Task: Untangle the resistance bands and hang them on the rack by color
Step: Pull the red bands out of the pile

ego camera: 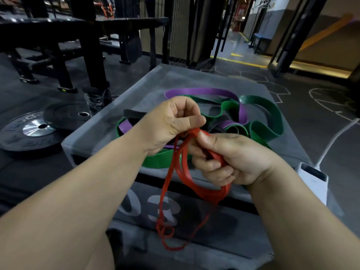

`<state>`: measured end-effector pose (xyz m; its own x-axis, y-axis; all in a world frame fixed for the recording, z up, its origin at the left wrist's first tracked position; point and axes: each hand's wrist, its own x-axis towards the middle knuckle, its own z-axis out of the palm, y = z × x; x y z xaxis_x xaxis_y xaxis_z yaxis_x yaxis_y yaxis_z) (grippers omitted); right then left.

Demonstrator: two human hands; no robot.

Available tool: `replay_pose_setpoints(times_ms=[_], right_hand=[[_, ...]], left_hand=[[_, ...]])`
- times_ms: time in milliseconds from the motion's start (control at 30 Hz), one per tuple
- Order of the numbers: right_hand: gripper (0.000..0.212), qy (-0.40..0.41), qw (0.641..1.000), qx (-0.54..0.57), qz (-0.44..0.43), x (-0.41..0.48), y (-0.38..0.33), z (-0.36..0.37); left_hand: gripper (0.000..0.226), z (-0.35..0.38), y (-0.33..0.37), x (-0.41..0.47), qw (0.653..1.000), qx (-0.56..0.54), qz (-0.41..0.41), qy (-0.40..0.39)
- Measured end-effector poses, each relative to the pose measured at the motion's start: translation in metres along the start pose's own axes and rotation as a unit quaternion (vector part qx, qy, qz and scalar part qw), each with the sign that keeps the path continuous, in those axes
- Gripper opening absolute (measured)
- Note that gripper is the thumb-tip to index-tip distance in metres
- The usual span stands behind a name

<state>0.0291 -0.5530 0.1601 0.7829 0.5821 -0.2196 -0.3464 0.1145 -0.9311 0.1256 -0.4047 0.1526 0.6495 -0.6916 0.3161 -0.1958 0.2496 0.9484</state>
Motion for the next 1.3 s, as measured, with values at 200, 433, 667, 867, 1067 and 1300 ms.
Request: replay_pose_setpoints(times_ms=[200, 433, 667, 867, 1067, 1300], right_hand=[[0.036, -0.017, 0.994, 0.105, -0.021, -0.007, -0.003, -0.014], [0.040, -0.035, 0.980, 0.195, -0.015, -0.010, -0.001, -0.019], [0.035, -0.033, 0.980, 0.191, -0.046, -0.007, 0.001, -0.017], [0.024, -0.083, 0.982, 0.135, -0.101, -0.006, 0.002, -0.010], [0.037, -0.104, 0.975, 0.054, -0.188, -0.007, -0.001, -0.001], [0.045, -0.067, 0.954, 0.158, -0.244, -0.028, -0.019, -0.011]], left_hand=[[0.051, 0.008, -0.011, -0.002, 0.995, 0.028, -0.062, -0.066], [0.039, 0.006, -0.006, 0.000, 0.993, 0.090, -0.044, -0.066], [0.027, -0.010, 0.001, -0.003, 0.969, 0.242, 0.014, -0.050], [0.037, -0.010, -0.006, -0.005, 0.989, 0.087, -0.034, -0.111], [0.032, 0.000, -0.009, -0.003, 0.996, 0.019, -0.036, -0.073], [0.018, 0.020, -0.029, -0.008, 0.982, -0.003, -0.140, -0.128]])
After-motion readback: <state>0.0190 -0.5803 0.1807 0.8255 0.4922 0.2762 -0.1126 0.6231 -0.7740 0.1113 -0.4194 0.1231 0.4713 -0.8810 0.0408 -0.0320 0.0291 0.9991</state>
